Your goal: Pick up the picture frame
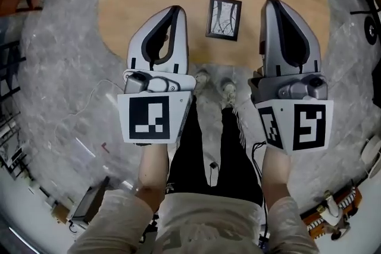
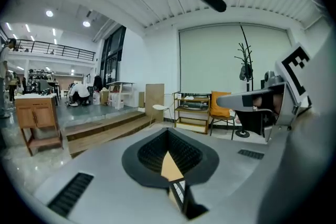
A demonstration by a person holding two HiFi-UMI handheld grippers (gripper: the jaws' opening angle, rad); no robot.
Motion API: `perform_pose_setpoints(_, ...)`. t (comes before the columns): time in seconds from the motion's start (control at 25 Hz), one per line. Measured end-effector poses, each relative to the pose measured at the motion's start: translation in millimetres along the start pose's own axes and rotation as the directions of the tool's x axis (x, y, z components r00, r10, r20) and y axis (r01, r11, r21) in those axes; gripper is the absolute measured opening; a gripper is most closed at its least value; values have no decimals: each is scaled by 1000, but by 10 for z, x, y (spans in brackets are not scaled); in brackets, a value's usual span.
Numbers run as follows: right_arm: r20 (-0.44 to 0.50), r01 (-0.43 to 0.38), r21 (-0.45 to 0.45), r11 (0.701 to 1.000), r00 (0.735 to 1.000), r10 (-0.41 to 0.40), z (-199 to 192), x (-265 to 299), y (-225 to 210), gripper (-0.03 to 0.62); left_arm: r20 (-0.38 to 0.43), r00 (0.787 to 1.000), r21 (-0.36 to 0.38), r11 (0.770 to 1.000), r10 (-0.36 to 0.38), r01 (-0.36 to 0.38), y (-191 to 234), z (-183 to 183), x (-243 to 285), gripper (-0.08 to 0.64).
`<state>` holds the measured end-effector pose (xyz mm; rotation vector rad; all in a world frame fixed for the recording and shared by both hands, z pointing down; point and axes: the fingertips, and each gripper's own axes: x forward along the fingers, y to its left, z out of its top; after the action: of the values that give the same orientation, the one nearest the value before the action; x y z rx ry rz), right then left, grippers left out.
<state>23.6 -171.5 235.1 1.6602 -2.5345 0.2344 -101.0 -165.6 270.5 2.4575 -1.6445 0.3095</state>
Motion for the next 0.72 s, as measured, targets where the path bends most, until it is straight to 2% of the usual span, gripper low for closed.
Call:
perform_pose_setpoints(0.16, -71, 4, 30, 1000, 997, -2, -703, -96, -23, 5, -47, 999, -34, 999, -26, 25, -166, -578, 60, 9)
perform_pose_setpoints(0.32, -88, 15, 75, 997, 996, -8, -1209, -202, -87, 5, -104, 992, -113, 992, -74, 62, -396, -1041, 69, 9)
perform_pose_setpoints(0.44, -123, 43, 95, 995, 992, -31, -1533, -303, -100, 5, -136, 985, -108, 990, -107, 93, -540, -1317, 42, 9)
perform_pose_setpoints(0.56, -152, 60, 113, 992, 988, -42, -1693, -400, -151, 5, -176, 979, -95, 992, -100, 84, -636, -1493, 63, 9)
perform_pose_setpoints(0.72, -167, 65, 107, 992, 985, -46, -1704, -459, -236, 5, -220, 971, -98, 992, -98, 78, -723, -1576, 85, 9)
